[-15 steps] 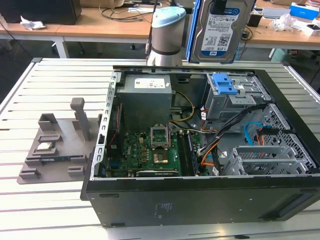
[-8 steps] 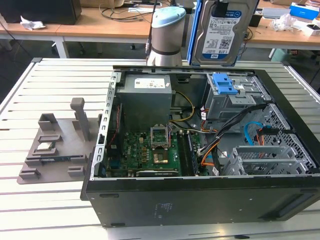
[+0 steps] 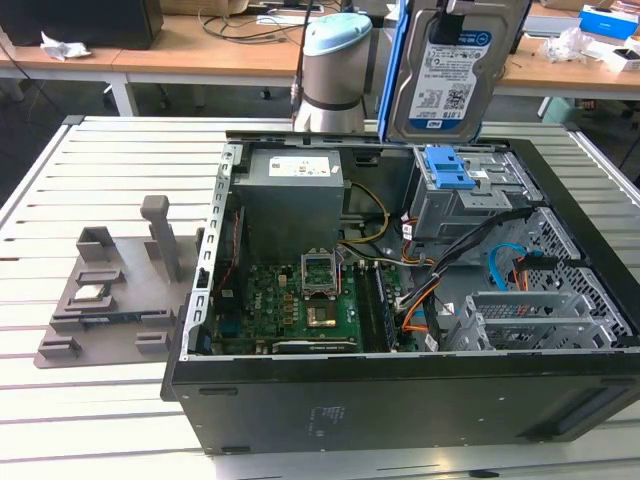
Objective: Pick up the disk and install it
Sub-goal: 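Pick up the disk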
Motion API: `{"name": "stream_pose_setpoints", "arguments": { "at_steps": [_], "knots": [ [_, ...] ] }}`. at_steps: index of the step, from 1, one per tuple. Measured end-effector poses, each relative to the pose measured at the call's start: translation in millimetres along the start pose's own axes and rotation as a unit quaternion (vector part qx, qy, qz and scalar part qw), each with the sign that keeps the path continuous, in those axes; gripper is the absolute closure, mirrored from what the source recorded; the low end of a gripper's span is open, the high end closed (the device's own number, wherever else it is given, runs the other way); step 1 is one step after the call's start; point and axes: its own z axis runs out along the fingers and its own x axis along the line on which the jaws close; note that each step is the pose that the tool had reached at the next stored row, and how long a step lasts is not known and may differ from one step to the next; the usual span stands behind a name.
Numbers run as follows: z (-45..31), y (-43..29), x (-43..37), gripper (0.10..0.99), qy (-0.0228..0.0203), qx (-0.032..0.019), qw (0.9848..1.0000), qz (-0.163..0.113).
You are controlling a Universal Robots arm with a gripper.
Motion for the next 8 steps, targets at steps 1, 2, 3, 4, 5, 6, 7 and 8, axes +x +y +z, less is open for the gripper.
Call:
{"name": "stream_pose_setpoints", "arguments": {
  "at_steps": [1,2,3,4,5,6,7,8],
  "knots": [
    [0.1,0.0,3.3,0.722,0.0,0.0,1.0,0.0],
    [0.2,0.0,6.1,0.722,0.0,0.0,1.0,0.0],
    [0.2,0.0,8.5,0.722,0.0,0.0,1.0,0.0],
    [0.2,0.0,10.4,0.722,0.0,0.0,1.0,0.0],
    [0.3,0.0,13.0,0.722,0.0,0.0,1.0,0.0],
    [0.4,0.0,15.7,0.722,0.0,0.0,1.0,0.0],
    [0.4,0.0,17.7,0.722,0.0,0.0,1.0,0.0],
    [0.5,0.0,22.9,0.722,0.0,0.0,1.0,0.0]
  ]
}}
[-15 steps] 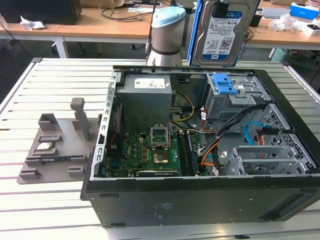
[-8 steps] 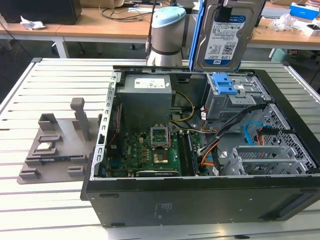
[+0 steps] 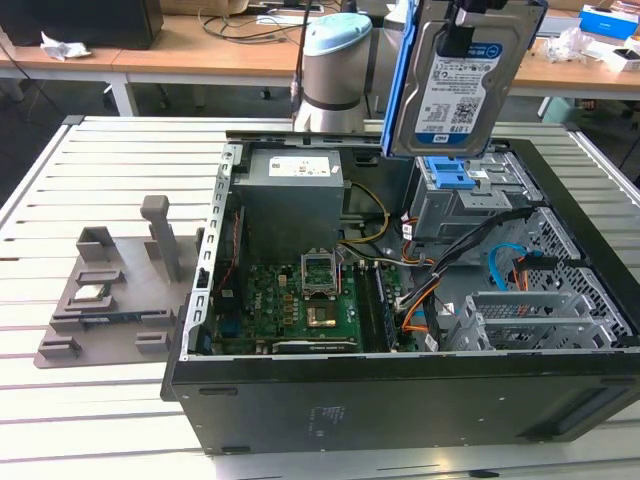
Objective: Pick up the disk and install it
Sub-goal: 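Pick up the disk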
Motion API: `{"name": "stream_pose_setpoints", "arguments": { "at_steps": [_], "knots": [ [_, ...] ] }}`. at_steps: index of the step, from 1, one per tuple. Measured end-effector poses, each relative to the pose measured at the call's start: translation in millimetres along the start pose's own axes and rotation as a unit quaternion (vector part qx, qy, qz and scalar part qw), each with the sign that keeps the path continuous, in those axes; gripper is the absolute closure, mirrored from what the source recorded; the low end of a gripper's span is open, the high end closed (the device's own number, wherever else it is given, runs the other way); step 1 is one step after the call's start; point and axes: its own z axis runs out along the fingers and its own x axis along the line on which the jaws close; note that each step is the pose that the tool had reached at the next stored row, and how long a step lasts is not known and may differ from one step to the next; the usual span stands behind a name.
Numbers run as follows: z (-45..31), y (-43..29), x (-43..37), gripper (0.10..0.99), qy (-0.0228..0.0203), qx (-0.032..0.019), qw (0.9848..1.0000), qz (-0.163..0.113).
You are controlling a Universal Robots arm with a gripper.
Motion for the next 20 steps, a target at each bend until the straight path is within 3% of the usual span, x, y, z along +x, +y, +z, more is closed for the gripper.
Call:
{"name": "stream_pose_setpoints", "arguments": {
  "at_steps": [3,7,20],
  "knots": [
    [0.3,0.0,17.3,0.722,0.0,0.0,1.0,0.0],
    [0.6,0.0,32.1,0.722,0.0,0.0,1.0,0.0],
    [1.2,0.0,58.4,0.722,0.0,0.0,1.0,0.0]
  ]
}}
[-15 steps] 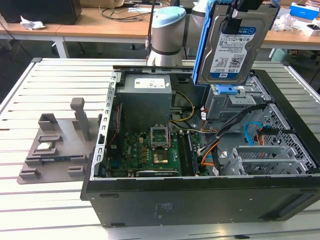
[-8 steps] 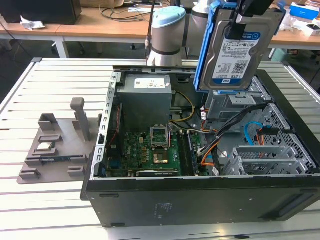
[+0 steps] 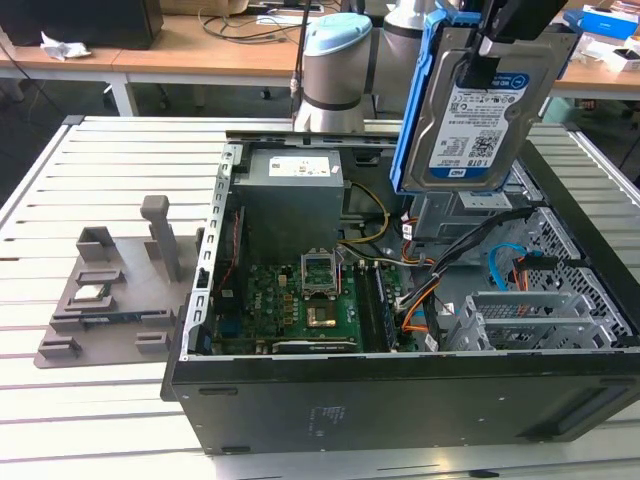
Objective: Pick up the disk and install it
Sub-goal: 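Pick up the disk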
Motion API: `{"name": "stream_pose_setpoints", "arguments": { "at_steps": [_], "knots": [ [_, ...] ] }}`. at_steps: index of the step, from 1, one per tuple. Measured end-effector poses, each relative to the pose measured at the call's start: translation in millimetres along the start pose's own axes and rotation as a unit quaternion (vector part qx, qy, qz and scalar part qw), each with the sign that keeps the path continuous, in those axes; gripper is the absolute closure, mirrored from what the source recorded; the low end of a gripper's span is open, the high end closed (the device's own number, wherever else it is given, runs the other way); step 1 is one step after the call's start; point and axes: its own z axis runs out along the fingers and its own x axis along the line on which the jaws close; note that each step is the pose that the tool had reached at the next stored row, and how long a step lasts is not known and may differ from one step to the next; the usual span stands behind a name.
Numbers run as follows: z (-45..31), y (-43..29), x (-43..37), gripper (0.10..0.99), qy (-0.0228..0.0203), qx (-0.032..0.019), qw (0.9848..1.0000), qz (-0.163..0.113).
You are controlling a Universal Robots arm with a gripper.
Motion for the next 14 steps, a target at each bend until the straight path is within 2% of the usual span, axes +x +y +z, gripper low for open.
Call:
{"name": "stream_pose_setpoints", "arguments": {
  "at_steps": [5,14],
  "knots": [
    [0.4,0.0,11.5,0.722,0.0,0.0,1.0,0.0],
    [0.9,0.0,24.1,0.722,0.0,0.0,1.0,0.0]
  ]
}}
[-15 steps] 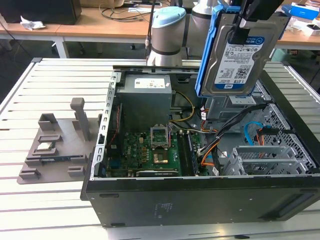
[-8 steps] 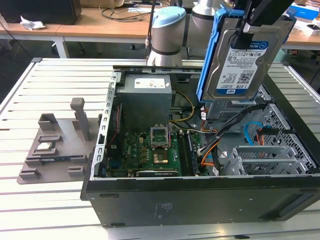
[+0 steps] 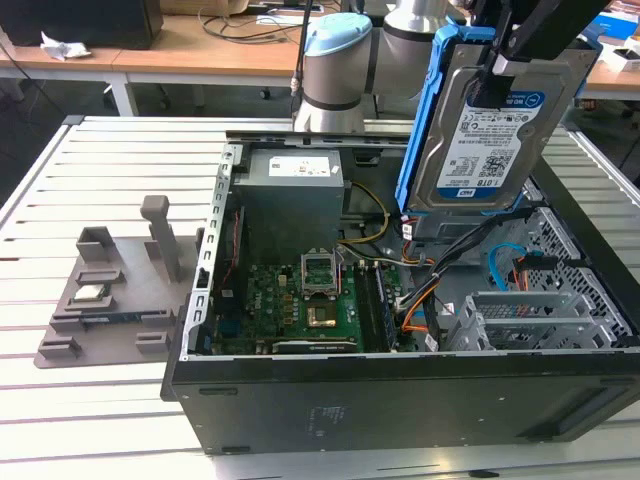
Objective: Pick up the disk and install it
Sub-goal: 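Pick up the disk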
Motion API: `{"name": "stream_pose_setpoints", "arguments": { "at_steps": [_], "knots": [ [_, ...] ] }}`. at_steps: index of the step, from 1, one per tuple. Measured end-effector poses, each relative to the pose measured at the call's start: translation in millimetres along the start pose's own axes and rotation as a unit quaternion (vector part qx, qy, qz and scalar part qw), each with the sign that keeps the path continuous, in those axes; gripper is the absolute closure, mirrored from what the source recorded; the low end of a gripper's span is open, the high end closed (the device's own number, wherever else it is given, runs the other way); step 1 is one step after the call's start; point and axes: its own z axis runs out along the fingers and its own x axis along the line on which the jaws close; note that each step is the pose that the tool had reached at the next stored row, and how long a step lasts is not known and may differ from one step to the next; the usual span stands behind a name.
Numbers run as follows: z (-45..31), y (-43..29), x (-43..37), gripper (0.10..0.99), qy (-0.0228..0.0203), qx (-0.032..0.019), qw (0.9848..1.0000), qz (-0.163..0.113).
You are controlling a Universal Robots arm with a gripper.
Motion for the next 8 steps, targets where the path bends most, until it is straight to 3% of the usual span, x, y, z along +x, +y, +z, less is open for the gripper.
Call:
{"name": "stream_pose_setpoints", "arguments": {
  "at_steps": [8],
  "knots": [
    [0.5,0.0,12.6,0.722,0.0,0.0,1.0,0.0]
  ]
}}
